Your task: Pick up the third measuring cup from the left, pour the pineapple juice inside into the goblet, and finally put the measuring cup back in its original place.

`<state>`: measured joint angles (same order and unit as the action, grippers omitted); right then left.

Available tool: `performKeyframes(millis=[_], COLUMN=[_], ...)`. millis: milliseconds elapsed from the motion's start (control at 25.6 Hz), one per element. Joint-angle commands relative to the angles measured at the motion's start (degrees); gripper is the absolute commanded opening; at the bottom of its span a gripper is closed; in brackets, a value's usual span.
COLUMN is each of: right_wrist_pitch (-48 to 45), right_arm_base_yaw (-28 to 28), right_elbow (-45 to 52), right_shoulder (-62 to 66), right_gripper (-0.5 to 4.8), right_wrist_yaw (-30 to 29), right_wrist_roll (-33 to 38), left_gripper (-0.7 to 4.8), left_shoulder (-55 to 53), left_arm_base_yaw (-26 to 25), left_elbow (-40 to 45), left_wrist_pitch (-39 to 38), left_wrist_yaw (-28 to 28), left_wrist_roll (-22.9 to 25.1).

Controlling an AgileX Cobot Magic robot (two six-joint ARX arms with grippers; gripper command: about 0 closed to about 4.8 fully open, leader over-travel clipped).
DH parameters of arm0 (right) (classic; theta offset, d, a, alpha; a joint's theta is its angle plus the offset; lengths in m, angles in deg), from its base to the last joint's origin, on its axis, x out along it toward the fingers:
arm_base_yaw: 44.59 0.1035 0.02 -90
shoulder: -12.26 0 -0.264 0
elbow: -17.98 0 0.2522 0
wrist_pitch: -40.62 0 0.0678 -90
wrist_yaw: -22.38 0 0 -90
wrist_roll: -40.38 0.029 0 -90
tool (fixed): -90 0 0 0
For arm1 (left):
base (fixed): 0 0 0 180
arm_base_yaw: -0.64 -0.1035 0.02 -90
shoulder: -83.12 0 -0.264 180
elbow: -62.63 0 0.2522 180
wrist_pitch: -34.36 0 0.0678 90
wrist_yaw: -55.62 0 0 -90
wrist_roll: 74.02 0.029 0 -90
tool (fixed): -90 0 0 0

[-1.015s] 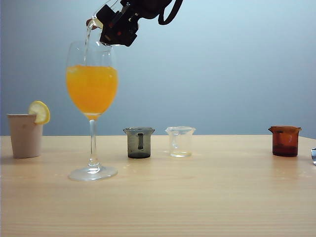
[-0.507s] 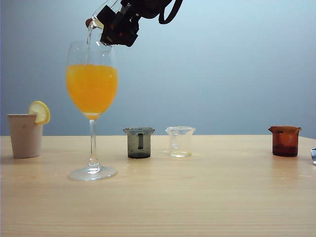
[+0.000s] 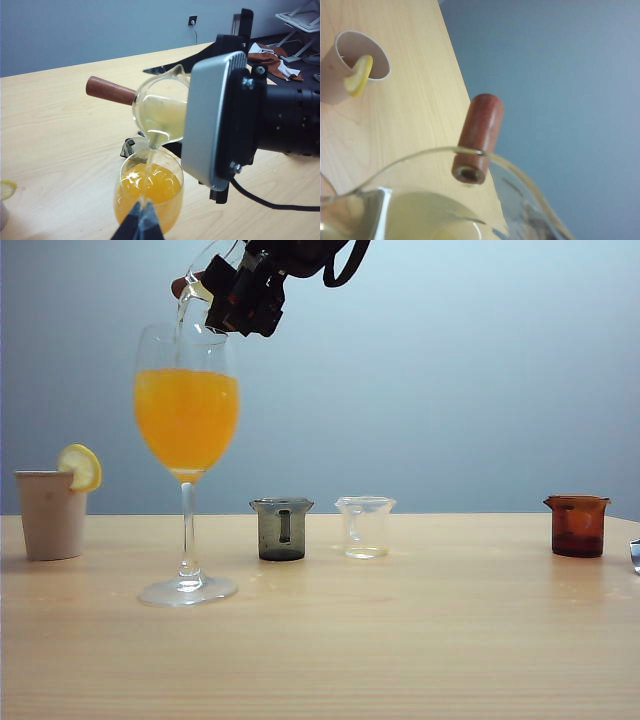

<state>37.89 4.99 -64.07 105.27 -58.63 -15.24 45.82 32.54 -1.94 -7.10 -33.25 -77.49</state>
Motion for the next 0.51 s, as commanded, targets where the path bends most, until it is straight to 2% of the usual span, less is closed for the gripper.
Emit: performKeyframes(millis=[39,507], right_wrist_pitch=[-2.0,-2.0], right_arm_base_yaw=[0.1,0.1], right_elbow=[-0.5,-0.5], right_shoulder=[-0.5,-0.5], right_gripper=[1.47,1.47], right_wrist_yaw=[0.0,0.0], right_wrist_roll=[-0.4,-3.7], left_gripper=[-0.05,-0.05], left_shoulder=[0.1,0.1], left_arm_base_yaw=[0.0,0.0], left_elbow=[-0.5,-0.5], left_wrist_pitch=[0.7,0.3], left_wrist_yaw=[0.4,0.4], left_wrist_roll=[0.0,0.0])
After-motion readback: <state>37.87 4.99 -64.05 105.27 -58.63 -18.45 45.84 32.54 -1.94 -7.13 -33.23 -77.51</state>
